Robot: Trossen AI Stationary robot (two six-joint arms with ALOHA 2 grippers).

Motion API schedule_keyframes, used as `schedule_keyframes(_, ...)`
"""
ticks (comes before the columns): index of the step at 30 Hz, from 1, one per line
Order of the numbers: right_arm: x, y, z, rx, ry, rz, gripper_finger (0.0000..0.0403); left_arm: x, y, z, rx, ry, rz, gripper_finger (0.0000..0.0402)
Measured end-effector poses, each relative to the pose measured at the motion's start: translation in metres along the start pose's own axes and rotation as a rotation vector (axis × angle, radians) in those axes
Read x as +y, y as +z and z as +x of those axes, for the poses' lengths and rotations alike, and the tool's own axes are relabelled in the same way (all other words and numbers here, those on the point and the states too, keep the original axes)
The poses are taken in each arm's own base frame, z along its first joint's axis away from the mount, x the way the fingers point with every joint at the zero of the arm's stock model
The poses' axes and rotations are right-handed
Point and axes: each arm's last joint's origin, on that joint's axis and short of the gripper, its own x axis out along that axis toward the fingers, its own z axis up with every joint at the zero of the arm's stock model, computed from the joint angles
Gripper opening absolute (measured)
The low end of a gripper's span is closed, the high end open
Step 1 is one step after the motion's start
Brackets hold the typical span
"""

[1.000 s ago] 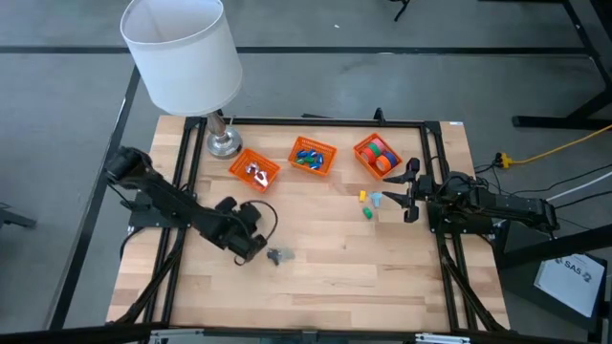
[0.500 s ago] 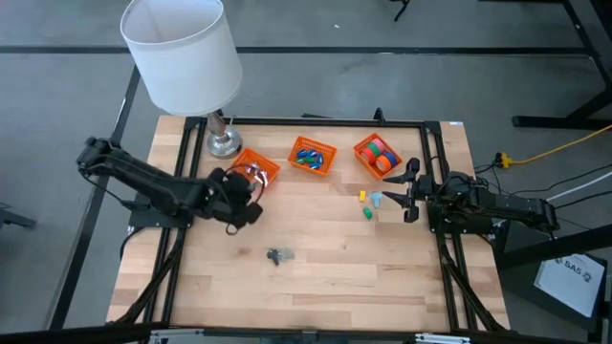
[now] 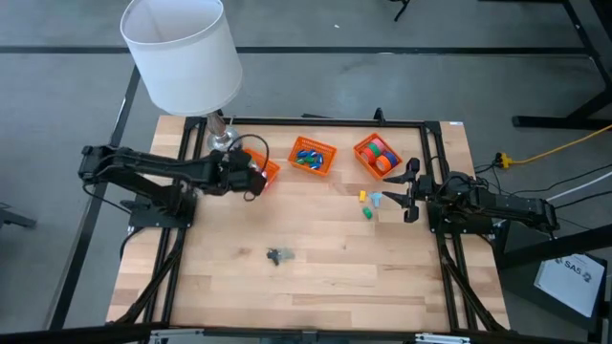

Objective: Pick and place Stapler, Stapler remover, tape
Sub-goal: Put the gray staple remover into the left orange bin, then put the dark blue staple remover into the left orange bin

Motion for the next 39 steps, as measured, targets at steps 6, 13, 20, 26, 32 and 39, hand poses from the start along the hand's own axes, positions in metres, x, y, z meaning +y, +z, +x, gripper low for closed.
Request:
schedule_keyframes(6,0.0,0.0,0.0,0.0,0.0,0.0,0.0188,-0.004,0.0,0.032,0.12,0.062,0.036,0.004)
schedule_keyframes(13,0.0,0.0,0.0,0.0,0.0,0.0,0.0188,-0.014,-0.006,0.065,0.2,0.106,0.059,0.0047)
schedule_keyframes(20,0.0,0.0,0.0,0.0,0.0,0.0,0.0188,-0.022,-0.01,0.077,0.182,0.123,0.073,0.0073)
schedule_keyframes(26,0.0,0.0,0.0,0.0,0.0,0.0,0.0188,-0.021,-0.009,0.076,0.167,0.134,0.074,0.0103)
schedule_keyframes(32,0.0,0.0,0.0,-0.001,0.0,0.0,0.0188,-0.02,-0.005,0.067,0.14,0.105,0.066,0.0141)
schedule_keyframes(39,0.0,0.0,0.0,0.0,0.0,0.0,0.0188,-0.02,0.0,0.038,0.062,0.012,0.089,0.0176)
